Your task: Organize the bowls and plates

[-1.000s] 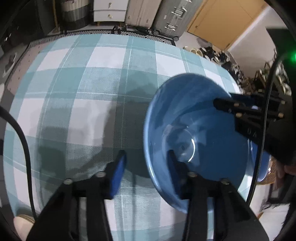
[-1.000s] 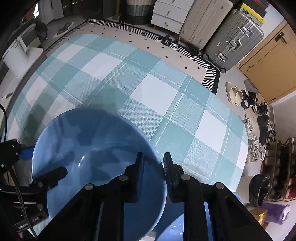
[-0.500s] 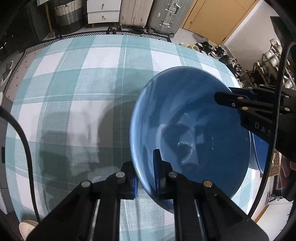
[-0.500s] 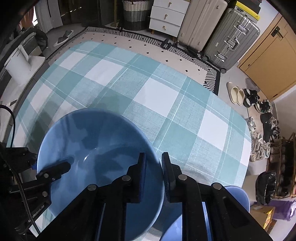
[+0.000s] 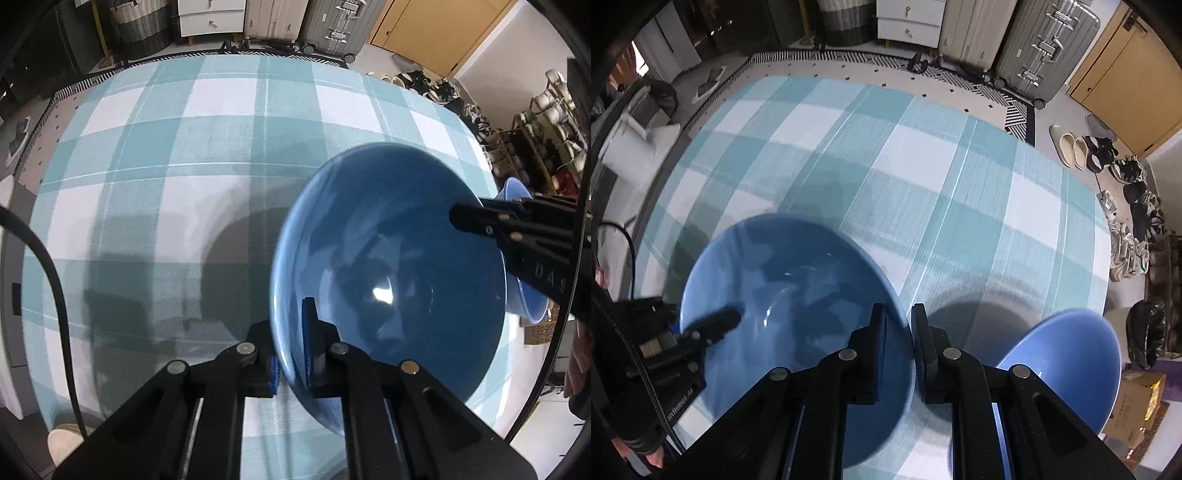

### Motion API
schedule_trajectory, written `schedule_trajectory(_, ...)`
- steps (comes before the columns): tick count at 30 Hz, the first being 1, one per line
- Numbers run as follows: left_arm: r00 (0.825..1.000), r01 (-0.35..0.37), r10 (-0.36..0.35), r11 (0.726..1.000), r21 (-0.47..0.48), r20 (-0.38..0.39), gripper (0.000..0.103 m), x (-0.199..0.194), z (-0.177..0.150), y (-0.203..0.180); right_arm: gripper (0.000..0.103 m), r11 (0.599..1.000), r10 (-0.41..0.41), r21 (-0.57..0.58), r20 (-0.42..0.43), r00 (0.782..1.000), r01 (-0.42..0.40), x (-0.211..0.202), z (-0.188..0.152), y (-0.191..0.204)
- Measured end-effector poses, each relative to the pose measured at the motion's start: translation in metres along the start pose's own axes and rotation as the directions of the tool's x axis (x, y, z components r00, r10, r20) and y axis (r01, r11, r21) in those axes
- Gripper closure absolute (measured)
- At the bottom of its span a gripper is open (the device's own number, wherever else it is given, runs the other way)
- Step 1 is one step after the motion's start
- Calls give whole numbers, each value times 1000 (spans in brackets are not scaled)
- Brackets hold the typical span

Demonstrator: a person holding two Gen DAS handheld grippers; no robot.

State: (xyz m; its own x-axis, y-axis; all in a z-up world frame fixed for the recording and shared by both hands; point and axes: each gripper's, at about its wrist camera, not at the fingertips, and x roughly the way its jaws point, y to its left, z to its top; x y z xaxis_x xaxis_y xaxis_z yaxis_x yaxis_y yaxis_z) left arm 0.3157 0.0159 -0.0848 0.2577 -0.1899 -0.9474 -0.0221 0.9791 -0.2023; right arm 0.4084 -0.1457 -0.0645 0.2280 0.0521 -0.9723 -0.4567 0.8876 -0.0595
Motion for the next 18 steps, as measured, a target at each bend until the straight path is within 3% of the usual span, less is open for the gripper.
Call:
schedule_trajectory(8, 998, -50, 51, 998, 45, -24, 96, -4, -12, 4, 89, 997, 65, 39, -35, 997, -63, 4, -11, 8)
schedule_trajectory(10, 998, -45, 47, 998, 45, -30, 97, -4, -13, 7, 86, 990, 125, 80, -67, 990, -120, 9, -12, 4)
schedule_trajectory(14, 998, -48, 50, 998, 42, -34, 96, -4, -14, 10, 86, 992, 114, 70, -105, 988, -107, 23, -15, 12)
schedule_trajectory(18, 998, -48, 49, 999, 26, -43, 97, -4, -17, 15, 90, 989, 121, 89, -60, 991, -115, 23, -18, 14)
